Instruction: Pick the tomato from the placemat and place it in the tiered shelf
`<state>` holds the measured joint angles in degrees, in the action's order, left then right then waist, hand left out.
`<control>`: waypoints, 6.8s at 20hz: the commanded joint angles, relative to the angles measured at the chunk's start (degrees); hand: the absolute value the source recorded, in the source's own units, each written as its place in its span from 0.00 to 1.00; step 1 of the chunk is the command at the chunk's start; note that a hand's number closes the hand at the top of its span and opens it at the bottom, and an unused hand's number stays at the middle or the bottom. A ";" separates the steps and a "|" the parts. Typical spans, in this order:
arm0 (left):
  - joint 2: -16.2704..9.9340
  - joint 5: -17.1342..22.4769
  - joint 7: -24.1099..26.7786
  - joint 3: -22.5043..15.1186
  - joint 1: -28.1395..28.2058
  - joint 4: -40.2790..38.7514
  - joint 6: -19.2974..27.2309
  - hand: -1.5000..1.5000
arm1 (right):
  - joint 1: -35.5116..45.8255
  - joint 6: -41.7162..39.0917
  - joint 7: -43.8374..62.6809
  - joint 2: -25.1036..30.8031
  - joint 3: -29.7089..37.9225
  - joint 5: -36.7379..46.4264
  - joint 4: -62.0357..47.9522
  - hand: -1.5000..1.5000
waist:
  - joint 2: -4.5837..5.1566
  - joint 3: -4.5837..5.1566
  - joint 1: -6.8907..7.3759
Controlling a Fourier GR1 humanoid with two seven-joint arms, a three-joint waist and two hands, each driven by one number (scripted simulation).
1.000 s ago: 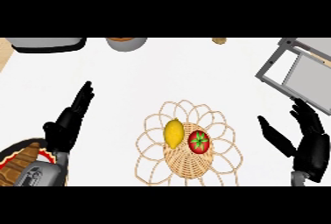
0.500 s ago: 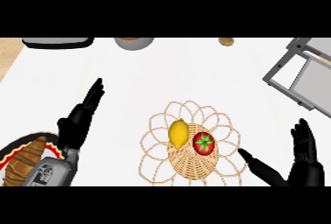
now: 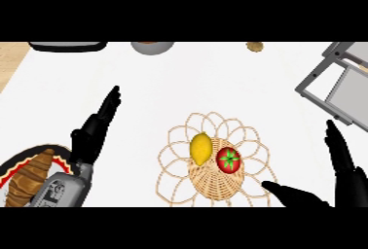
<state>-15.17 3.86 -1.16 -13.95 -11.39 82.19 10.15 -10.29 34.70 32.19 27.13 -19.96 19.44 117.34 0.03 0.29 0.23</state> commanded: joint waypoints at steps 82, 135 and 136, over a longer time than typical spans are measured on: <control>5.55 -7.91 -1.06 7.64 1.62 2.11 -6.77 0.50 | 19.84 -34.72 33.07 -27.11 -7.27 33.31 -24.65 0.00 | -0.05 -0.29 -0.08; 7.22 -8.45 0.56 10.85 2.62 0.64 -8.35 0.50 | -1.53 -75.04 -64.29 38.94 67.00 -43.25 -36.57 1.00 | -0.12 -0.32 -1.45; 10.81 -10.99 1.99 7.26 3.67 0.41 -6.10 0.50 | 0.60 -74.97 -63.92 40.32 66.52 -43.05 -39.84 1.00 | 0.02 -0.32 -0.76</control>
<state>-7.52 -5.01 -0.50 -3.68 -7.80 83.38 2.45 -11.88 -33.46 -28.14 62.17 40.17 -21.54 88.68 -0.25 -0.06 -2.01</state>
